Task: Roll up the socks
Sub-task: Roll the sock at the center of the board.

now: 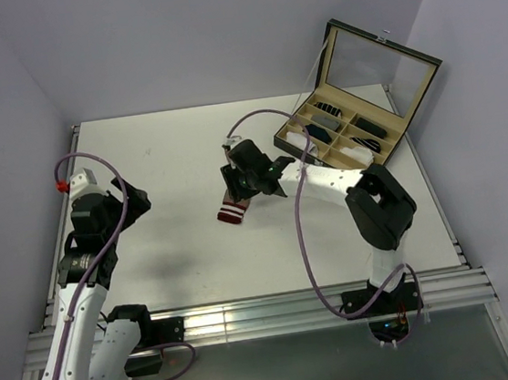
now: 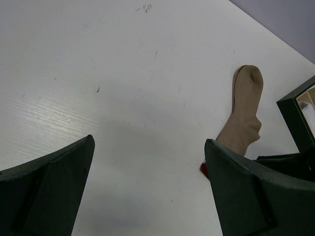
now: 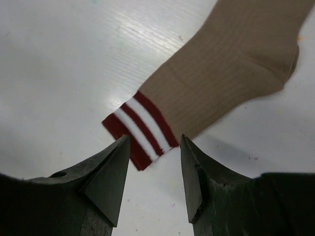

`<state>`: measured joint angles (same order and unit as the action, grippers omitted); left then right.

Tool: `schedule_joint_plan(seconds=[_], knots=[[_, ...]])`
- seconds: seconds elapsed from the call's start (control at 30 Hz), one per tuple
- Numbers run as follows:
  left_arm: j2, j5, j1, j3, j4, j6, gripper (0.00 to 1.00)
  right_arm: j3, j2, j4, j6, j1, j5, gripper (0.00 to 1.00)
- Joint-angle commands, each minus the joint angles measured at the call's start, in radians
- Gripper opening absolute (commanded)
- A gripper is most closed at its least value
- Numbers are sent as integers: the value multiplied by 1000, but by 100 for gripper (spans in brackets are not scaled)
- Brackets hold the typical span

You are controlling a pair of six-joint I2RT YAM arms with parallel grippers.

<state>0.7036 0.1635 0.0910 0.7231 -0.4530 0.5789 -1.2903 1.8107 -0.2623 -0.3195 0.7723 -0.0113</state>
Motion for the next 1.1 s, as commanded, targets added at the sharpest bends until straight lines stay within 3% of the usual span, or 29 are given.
schedule_joint_plan(seconds=[0.0, 0.23, 0.4, 0.6, 0.8, 1.07], knots=[[-6, -35, -4, -5, 31, -30, 99, -44, 48, 70, -59, -16, -21, 53], [19, -79, -5, -13, 45, -51, 99, -14, 139, 124, -56, -64, 7, 52], [79, -91, -5, -4, 34, -54, 99, 66, 52, 153, 63, -65, 45, 53], [92, -91, -8, -1, 37, -51, 100, 106, -33, 114, 245, 13, 54, 53], [100, -96, -14, -1, 34, -50, 100, 50, 24, 28, 399, 110, -33, 54], [105, -101, -14, -1, 34, -48, 99, 5, 94, -12, 461, 165, -90, 54]])
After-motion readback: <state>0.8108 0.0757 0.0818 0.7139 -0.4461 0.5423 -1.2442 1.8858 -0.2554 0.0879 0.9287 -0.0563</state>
